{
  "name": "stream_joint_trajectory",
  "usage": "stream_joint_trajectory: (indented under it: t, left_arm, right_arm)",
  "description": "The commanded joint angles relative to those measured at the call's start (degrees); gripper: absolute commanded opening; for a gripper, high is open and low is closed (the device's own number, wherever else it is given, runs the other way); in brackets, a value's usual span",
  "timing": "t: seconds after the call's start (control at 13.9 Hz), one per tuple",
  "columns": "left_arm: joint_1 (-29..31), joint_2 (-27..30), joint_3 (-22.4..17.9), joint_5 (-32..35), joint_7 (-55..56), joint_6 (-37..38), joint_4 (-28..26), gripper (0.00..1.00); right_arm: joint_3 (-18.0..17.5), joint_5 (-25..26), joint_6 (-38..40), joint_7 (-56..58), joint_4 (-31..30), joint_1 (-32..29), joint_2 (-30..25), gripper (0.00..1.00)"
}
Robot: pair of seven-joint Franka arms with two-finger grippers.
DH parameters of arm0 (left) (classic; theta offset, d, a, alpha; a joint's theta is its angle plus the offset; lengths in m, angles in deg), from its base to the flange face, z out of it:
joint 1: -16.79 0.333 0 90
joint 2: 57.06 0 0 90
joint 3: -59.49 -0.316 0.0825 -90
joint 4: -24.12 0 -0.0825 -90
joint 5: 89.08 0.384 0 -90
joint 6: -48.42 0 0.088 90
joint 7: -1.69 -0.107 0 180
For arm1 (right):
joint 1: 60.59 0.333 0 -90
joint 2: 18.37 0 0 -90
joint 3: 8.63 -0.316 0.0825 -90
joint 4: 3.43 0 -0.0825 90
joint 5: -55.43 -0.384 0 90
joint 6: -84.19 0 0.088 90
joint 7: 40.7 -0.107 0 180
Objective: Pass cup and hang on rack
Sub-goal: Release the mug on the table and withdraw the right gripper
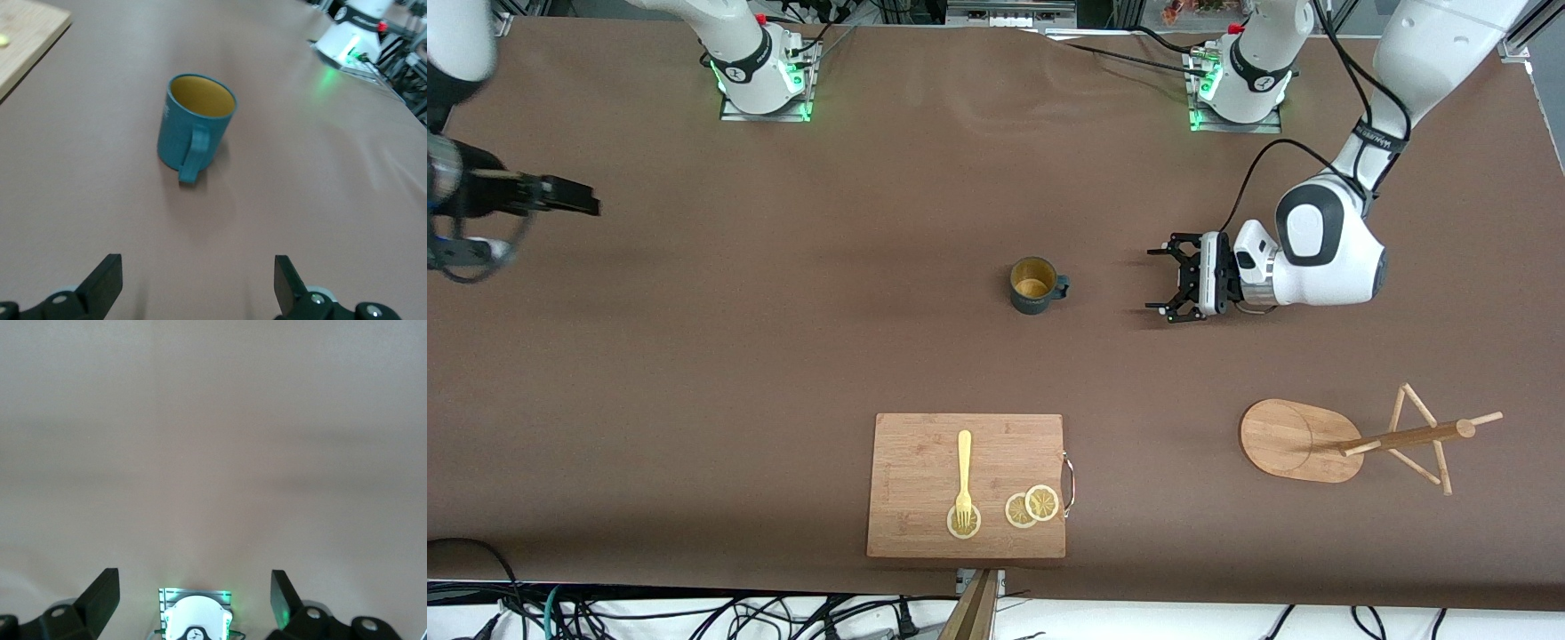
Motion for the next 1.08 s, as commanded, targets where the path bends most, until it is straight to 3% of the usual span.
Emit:
stream_joint_trajectory:
  t: [0.0,0.07,0.14,0.36,0.65,0.86,1.0]
  left_arm:
    - [2.7,-5.6,1.5,-4.4,-12.9,-0.1,0.6,1.00]
    - [2.8,-7.7,1.5,-5.6,-16.0,-0.1,0.9,1.00]
    - [2.8,-10.0,1.5,-7.3,-19.4,-0.2,1.2,1.00]
    - [2.1,-14.2,2.9,-16.2,-30.7,-0.4,1.3,1.00]
    - [-0.7,-18.1,4.0,-22.9,-36.4,-0.5,3.0,1.00]
    - [-2.2,-21.0,4.1,-25.9,-39.6,-0.6,4.6,1.00]
    - [-3.2,-22.4,4.1,-26.6,-39.8,-0.6,6.3,1.00]
  right_arm:
    - [2.0,-1.0,2.6,2.2,-0.5,0.6,-0.1,1.00]
    - [0.8,-1.1,1.8,2.8,0.1,-1.2,-0.7,1.00]
    - [-3.1,-0.5,2.1,2.6,0.2,-3.8,-1.2,1.00]
    - [-17.0,-0.2,1.8,2.3,0.8,-17.5,-1.9,1.00]
    - [-36.0,3.0,-0.1,2.0,0.1,-34.1,-3.3,1.00]
    - [-43.8,3.8,-4.8,1.9,-4.7,-41.1,-6.6,1.00]
    - [-48.3,4.2,-9.1,0.4,-9.7,-45.7,-11.9,1.00]
